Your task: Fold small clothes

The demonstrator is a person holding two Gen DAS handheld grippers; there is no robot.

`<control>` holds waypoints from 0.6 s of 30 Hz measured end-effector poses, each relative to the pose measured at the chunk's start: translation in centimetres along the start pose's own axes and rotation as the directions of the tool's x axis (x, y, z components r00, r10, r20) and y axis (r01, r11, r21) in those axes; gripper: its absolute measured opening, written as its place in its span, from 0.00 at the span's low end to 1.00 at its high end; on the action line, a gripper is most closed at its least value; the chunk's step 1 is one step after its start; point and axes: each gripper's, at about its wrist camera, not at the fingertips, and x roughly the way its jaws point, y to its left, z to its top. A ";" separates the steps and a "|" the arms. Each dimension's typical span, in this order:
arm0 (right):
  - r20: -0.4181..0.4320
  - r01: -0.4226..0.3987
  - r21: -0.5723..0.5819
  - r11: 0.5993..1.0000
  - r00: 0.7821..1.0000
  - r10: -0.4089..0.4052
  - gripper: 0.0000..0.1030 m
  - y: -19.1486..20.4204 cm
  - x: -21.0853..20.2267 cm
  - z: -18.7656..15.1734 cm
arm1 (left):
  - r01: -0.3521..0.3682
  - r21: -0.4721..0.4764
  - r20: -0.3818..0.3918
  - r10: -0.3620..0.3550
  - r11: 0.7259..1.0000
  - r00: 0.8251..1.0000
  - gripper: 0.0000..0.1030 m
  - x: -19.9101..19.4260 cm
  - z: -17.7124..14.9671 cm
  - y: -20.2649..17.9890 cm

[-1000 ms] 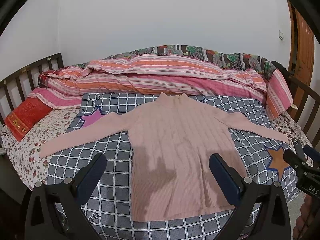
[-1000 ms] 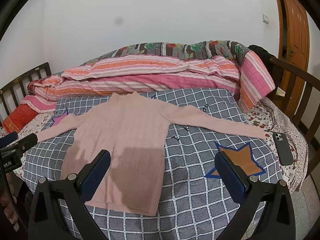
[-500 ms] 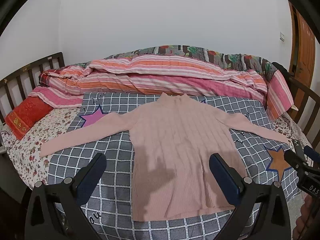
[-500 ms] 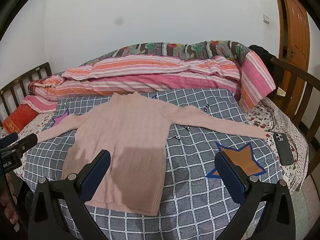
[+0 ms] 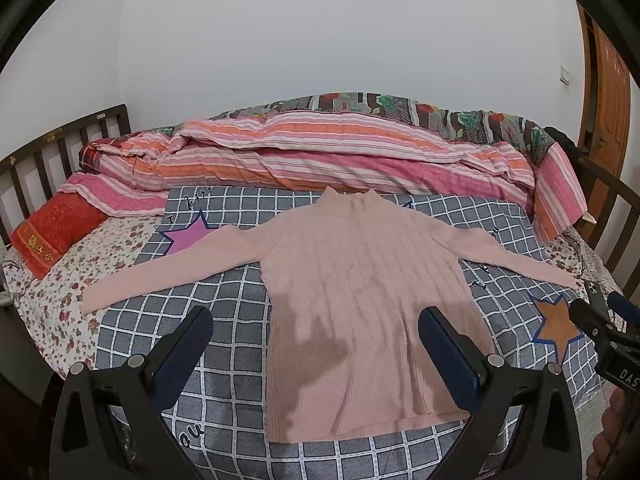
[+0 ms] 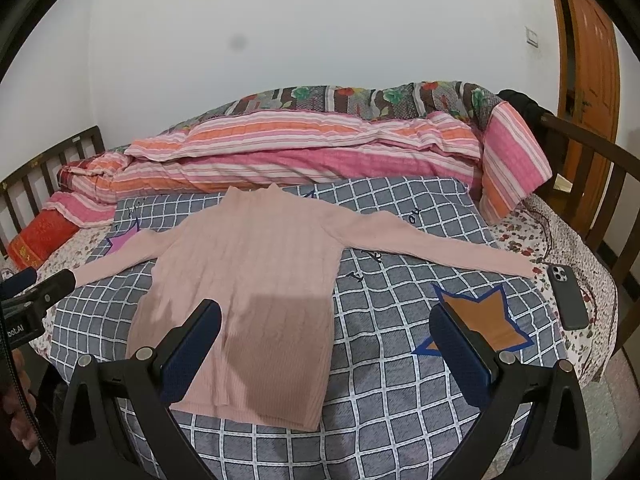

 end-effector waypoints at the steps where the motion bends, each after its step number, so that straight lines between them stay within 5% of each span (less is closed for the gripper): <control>1: 0.002 0.000 0.001 1.000 1.000 0.000 1.00 0.0 -0.1 0.0 | 0.003 0.001 -0.002 -0.003 1.000 1.000 1.00 0.1 0.0 0.1; 18: -0.001 -0.002 0.010 1.000 1.000 0.002 1.00 -0.2 0.0 0.0 | 0.014 0.002 0.012 -0.014 1.000 1.000 1.00 0.1 0.1 -0.1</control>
